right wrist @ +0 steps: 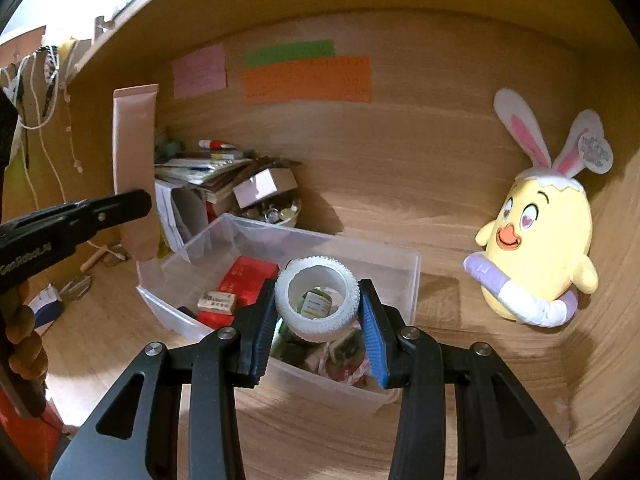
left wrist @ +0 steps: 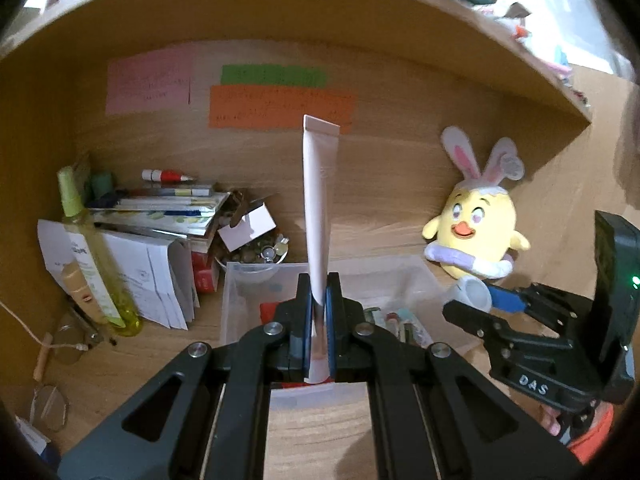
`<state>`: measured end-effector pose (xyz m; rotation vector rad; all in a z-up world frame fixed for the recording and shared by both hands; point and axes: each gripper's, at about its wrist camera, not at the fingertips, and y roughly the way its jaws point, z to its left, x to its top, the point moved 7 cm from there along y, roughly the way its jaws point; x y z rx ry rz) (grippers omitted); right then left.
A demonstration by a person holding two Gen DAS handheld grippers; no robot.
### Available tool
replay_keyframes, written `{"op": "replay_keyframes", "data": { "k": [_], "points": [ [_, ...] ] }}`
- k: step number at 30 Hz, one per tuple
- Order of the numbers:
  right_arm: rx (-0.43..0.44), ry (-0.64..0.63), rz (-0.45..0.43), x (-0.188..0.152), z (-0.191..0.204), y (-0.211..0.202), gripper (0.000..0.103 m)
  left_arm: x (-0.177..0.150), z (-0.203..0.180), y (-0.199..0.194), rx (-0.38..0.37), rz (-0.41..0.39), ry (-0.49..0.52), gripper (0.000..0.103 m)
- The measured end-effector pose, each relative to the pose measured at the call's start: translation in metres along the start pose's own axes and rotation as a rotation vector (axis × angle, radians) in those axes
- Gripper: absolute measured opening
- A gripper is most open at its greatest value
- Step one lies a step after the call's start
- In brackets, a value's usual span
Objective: Organize objects
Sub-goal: 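Carry the tape roll and pink tube into the clear box and open both grippers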
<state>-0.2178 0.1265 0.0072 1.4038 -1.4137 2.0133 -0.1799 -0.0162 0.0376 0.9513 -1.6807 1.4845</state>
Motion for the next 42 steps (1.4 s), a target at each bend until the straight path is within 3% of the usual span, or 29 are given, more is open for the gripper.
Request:
{"op": "replay_keyframes", "data": {
  "k": [20, 24, 28, 33, 37, 39, 42],
  "points": [
    [-0.017, -0.006, 0.147, -0.028, -0.009, 0.055, 0.036, -0.032, -0.012, 0.076, -0.107, 0.175, -0.025, 0.005],
    [-0.021, -0.006, 0.17, -0.032, -0.01, 0.061, 0.036, -0.037, -0.002, 0.087, -0.103, 0.204, -0.053, 0.005],
    [-0.029, 0.001, 0.18, -0.033, -0.011, 0.063, 0.038, -0.044, 0.013, 0.095, -0.048, 0.232, -0.076, 0.005],
    [-0.037, 0.021, 0.174, -0.031, -0.015, 0.061, 0.057, -0.05, 0.025, 0.097, -0.011, 0.246, -0.089, 0.02],
    [-0.037, 0.017, 0.163, -0.028, -0.014, 0.057, 0.057, -0.051, 0.024, 0.087, 0.009, 0.228, -0.061, 0.029],
    [-0.035, 0.015, 0.159, -0.027, -0.013, 0.055, 0.057, -0.05, 0.021, 0.081, 0.011, 0.216, -0.047, 0.039],
    [-0.032, 0.014, 0.152, -0.026, -0.012, 0.051, 0.057, -0.05, 0.017, 0.069, 0.015, 0.197, -0.023, 0.043]
  ]
}}
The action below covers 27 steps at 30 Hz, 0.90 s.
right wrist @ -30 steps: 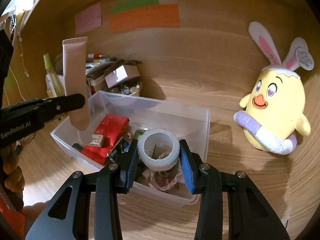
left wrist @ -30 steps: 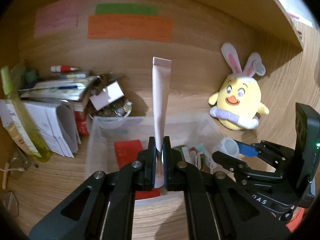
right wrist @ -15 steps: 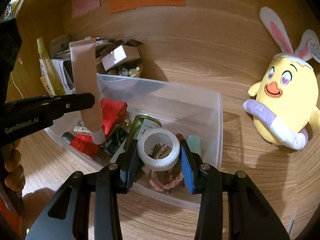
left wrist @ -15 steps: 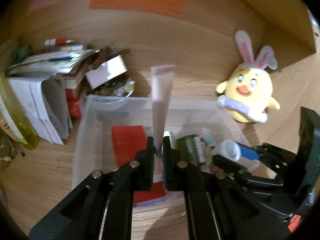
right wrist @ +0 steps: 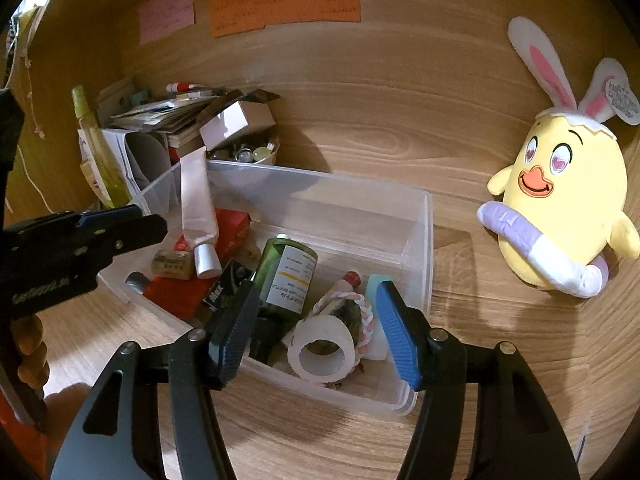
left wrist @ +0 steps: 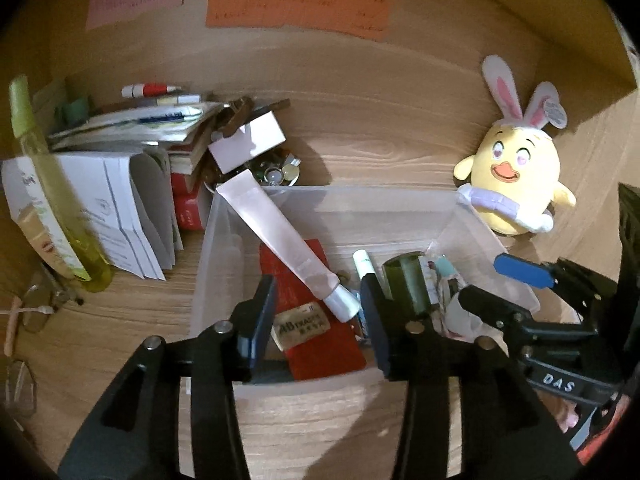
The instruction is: Organize objects
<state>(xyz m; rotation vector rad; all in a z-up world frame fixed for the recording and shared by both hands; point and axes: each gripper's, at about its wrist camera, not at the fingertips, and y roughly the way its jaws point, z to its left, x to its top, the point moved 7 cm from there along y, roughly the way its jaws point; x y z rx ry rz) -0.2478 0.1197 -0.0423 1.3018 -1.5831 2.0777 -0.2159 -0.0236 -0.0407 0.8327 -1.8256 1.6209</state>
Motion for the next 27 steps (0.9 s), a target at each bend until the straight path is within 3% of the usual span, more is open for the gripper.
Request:
{"op": "replay_keyframes", "data": {
  "k": [5, 13, 17, 27],
  "points": [
    [0.026, 0.0, -0.019, 0.002, 0.004, -0.015, 0.058, -0.002, -0.007, -0.018, 0.02, -0.032, 0.032, 0.054],
    [0.009, 0.014, -0.067, 0.0, 0.002, -0.044, 0.083, -0.011, -0.016, -0.044, 0.016, -0.076, 0.05, 0.067],
    [0.008, 0.024, -0.076, -0.004, 0.001, -0.055, 0.083, -0.015, -0.019, -0.056, 0.017, -0.101, 0.054, 0.078],
    [0.017, 0.038, -0.073, -0.025, 0.002, -0.077, 0.089, -0.034, -0.033, -0.068, 0.01, -0.1, 0.076, 0.085]
  ]
}}
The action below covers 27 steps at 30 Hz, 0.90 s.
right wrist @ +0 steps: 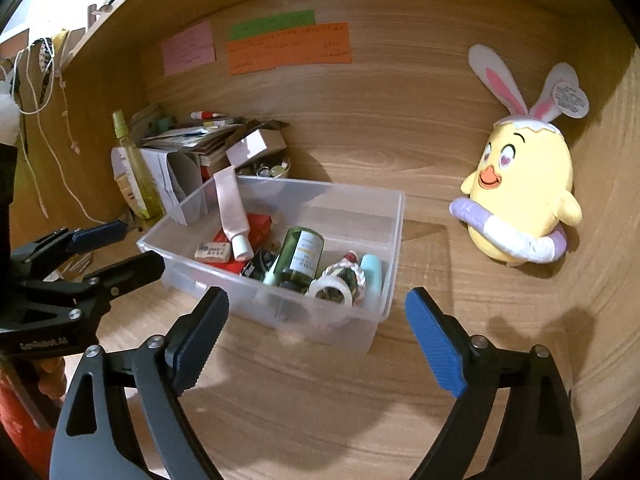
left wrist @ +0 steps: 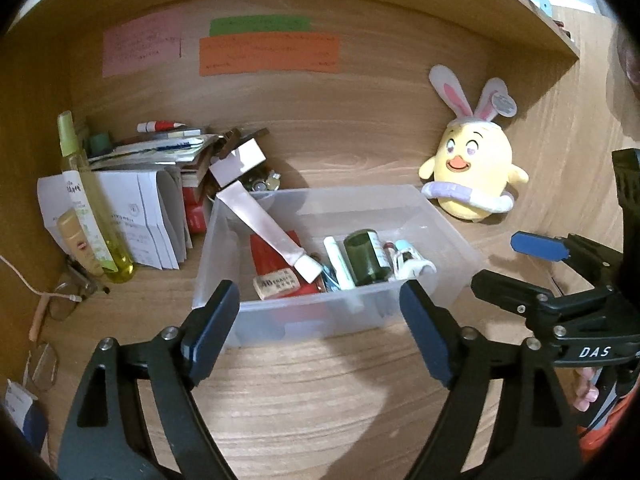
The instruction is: Organize objects
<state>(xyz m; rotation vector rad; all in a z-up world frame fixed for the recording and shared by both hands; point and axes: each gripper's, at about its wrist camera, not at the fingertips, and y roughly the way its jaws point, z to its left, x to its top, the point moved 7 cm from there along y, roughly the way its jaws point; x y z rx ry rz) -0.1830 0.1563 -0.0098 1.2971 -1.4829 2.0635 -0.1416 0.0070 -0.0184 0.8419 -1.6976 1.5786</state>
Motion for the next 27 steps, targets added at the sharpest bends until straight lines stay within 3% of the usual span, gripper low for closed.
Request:
{"op": "replay_keyframes", "data": {
  "k": [3, 27],
  "points": [
    [0.0, 0.003, 0.002, -0.004, 0.0, -0.005, 0.089, -0.005, -0.003, -0.004, 0.005, -0.008, -0.004, 0.09],
    [0.005, 0.001, -0.014, -0.017, 0.006, -0.027, 0.091, -0.022, -0.012, -0.018, -0.01, -0.001, -0.01, 0.092]
  ]
}}
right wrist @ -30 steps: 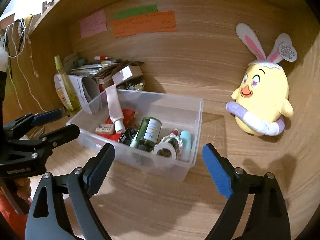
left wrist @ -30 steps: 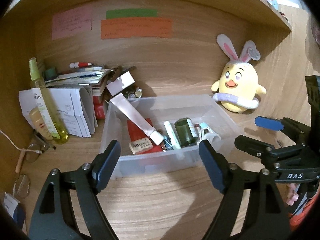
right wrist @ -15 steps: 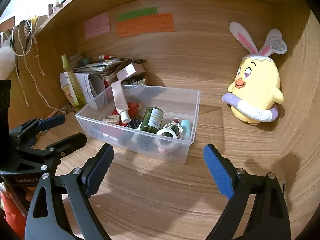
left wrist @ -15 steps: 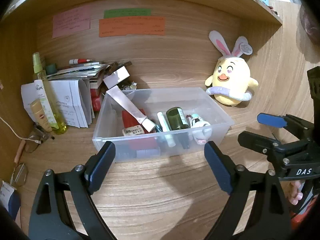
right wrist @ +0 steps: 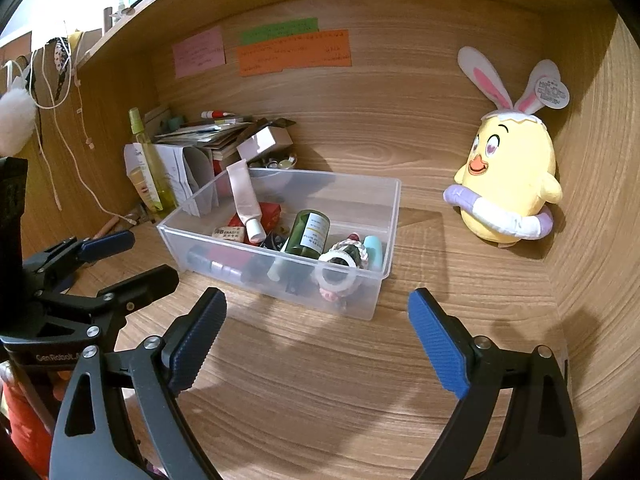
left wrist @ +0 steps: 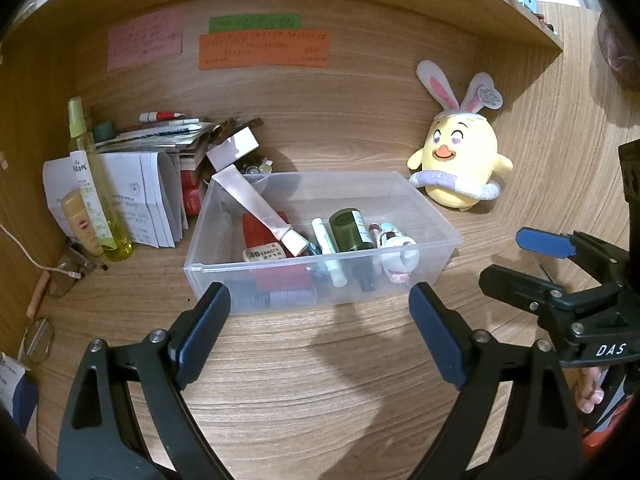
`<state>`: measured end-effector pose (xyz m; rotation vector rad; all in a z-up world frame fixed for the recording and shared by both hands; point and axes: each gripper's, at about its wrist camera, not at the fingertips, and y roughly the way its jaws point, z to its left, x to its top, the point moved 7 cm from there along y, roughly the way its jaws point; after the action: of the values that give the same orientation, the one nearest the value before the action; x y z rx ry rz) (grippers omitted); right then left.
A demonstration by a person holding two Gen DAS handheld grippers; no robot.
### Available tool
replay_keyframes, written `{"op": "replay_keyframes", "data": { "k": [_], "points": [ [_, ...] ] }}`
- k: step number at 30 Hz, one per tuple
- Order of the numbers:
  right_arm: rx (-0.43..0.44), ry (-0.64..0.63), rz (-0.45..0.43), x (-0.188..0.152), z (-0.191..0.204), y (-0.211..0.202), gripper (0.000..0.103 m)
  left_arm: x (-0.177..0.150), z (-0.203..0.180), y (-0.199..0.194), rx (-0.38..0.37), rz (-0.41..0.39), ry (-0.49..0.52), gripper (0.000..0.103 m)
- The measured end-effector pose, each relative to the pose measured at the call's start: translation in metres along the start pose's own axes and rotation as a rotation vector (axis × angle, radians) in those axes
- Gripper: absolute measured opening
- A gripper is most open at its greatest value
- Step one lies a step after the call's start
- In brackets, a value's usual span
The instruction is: Organize objects
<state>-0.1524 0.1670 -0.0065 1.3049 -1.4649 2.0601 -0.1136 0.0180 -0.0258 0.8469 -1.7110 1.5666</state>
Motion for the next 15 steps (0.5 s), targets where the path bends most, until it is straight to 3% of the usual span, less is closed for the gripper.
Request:
{"op": "replay_keyframes", "data": {
  "k": [15],
  "points": [
    [-0.001, 0.002, 0.0, -0.0002, 0.0011, -0.0001, 0.091, 0.0001, 0.0039, 0.003, -0.003, 0.012, -0.026, 0.092]
  ]
}}
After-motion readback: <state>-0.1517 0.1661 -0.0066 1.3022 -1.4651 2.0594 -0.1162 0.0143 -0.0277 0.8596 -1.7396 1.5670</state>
